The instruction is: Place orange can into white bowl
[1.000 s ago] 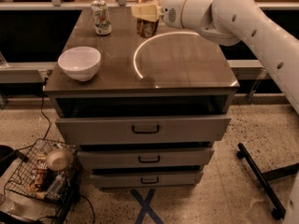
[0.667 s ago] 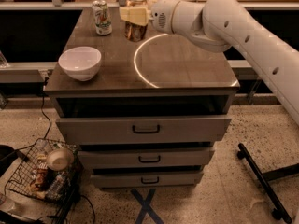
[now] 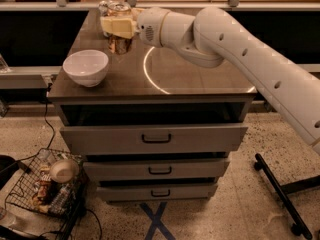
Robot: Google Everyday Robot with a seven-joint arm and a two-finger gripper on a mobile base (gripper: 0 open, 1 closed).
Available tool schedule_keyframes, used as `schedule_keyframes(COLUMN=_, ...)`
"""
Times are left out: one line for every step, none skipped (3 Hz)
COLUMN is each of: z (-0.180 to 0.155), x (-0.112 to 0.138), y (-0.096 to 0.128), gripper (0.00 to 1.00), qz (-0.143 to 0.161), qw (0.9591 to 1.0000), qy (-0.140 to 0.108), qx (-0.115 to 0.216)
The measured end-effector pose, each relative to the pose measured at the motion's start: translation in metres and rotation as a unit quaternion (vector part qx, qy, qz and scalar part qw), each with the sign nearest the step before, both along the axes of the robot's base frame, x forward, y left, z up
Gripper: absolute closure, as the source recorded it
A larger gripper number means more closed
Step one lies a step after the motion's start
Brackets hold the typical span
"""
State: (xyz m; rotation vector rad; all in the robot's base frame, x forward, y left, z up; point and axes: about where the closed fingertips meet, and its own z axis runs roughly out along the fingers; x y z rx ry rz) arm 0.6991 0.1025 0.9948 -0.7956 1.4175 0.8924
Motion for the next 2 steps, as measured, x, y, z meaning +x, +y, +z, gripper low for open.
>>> schedule_keyframes(z=-0.003, x=-0.012, y=0.024, gripper=1.00, qz=0.020, qw=0.9996, qy=-0.018, qx=-0.002)
schedule_keyframes(z=-0.002, x=-0.029, y=0.052, gripper=1.00, qz=0.053, qw=0.9978, qy=-0.039, qx=0.005)
